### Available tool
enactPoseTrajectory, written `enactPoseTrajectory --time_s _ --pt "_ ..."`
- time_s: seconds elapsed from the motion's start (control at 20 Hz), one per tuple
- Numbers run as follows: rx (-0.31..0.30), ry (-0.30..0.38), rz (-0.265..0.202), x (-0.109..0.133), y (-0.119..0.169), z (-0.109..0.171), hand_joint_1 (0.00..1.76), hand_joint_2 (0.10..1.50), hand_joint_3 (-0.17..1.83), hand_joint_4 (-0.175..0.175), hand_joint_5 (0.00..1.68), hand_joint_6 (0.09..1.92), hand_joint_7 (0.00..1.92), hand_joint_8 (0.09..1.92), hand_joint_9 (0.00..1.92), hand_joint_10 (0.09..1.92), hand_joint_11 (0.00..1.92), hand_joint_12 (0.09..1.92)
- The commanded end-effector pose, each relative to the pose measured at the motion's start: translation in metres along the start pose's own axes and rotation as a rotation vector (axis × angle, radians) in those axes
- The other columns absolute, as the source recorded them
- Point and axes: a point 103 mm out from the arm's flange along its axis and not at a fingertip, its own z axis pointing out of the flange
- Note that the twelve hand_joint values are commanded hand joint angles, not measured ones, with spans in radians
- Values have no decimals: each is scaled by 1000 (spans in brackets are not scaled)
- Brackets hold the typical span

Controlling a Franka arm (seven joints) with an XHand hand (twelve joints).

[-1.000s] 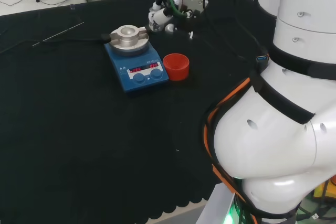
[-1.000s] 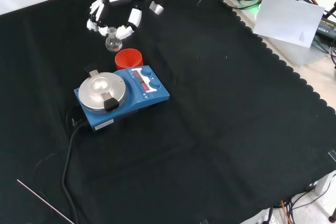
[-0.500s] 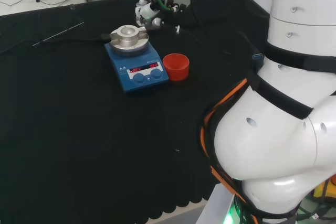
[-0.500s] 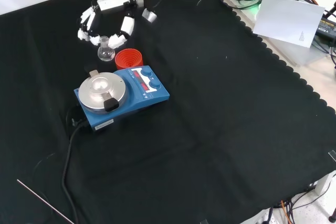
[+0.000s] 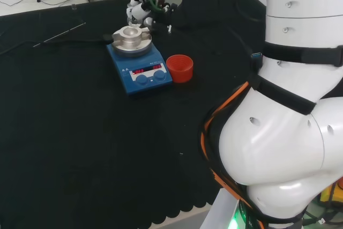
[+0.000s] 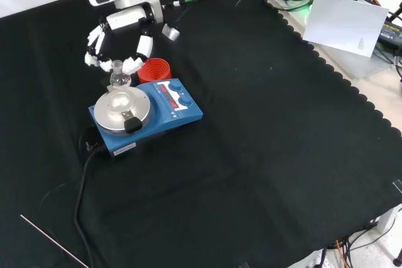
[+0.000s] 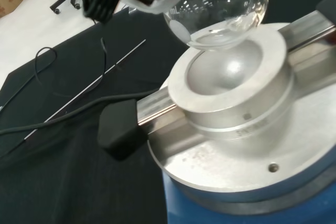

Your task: Place the round-bottom flask on the heater.

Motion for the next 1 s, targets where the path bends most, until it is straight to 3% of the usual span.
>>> enactPoseTrajectory --time_s 0.05,1.0 --pt "30 3 -7 5 8 15 1092 658 802 167 1117 1011 518 585 687 561 364 1287" --pt "65 -8 14 -19 20 35 1093 656 805 166 1119 1008 522 587 692 560 373 1283"
